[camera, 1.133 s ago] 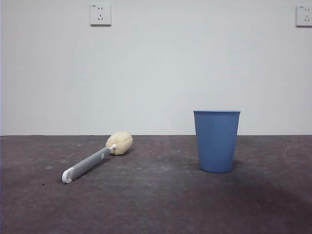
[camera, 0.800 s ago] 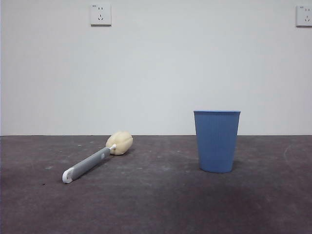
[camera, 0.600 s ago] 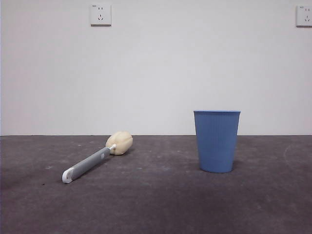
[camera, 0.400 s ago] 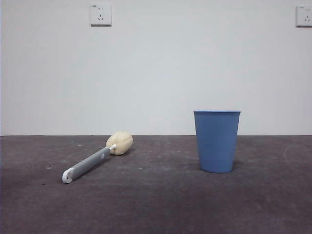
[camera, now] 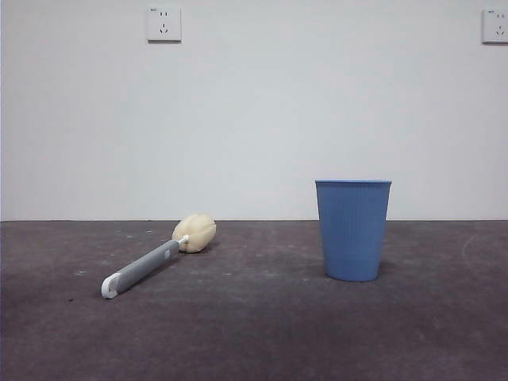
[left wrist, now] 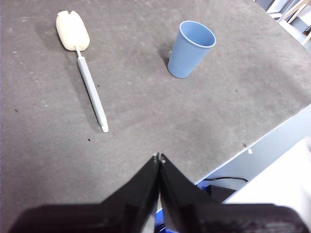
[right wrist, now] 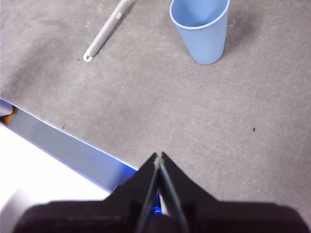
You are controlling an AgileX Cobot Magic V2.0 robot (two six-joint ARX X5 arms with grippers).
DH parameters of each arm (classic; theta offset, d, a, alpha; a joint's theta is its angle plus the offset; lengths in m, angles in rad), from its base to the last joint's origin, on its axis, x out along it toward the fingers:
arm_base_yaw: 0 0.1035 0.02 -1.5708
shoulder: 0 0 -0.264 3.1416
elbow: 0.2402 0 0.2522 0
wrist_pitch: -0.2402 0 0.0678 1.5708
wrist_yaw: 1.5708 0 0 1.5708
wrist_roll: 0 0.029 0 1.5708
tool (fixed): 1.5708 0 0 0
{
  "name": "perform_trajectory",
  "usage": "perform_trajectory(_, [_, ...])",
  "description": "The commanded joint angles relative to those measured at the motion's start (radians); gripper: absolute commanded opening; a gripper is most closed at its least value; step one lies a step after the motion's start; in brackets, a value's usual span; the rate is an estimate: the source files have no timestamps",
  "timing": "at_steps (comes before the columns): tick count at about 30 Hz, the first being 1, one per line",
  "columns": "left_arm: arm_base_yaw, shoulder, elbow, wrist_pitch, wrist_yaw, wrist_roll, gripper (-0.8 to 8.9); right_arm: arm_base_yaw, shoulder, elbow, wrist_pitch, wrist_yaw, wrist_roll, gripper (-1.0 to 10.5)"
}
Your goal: Pick up the cup brush,pick up the cup,insert the brush into the cup,clean the cup,put the cup brush back,put the cup back to the fixed position on the table
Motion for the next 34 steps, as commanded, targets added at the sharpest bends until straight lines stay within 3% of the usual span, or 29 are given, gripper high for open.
perform_trajectory(1, [0.0, 0.002, 0.003, 0.003, -0.027, 0.002, 3.01, 0.002, 0.0, 0.004, 0.002, 0.0, 0.004, 3.5])
perform_trajectory(3, [-0.001, 0.005, 0.003, 0.003, -0.034, -0.011, 5.61, 0.002, 0.0, 0.004, 0.002, -0.001, 0.015, 5.7])
perform_trajectory(4, [-0.001, 0.007, 0.003, 0.004, -0.032, -0.011, 6.07, 0.002, 0.0, 0.004, 0.002, 0.0, 0.02, 6.4])
perform_trajectory(14, [-0.018, 0.063, 0.003, 0.027, -0.049, -0.023, 6.01, 0.002, 0.0, 0.004, 0.002, -0.001, 0.025, 6.3])
perform_trajectory(22, [-0.058, 0.213, 0.003, 0.14, -0.06, -0.068, 5.97, 0.002, 0.0, 0.004, 0.002, -0.001, 0.028, 6.3])
perform_trajectory(34, [-0.337, 0.595, 0.003, 0.448, -0.359, -0.202, 5.97, 0.002, 0.003, 0.004, 0.003, -0.001, 0.029, 6.3])
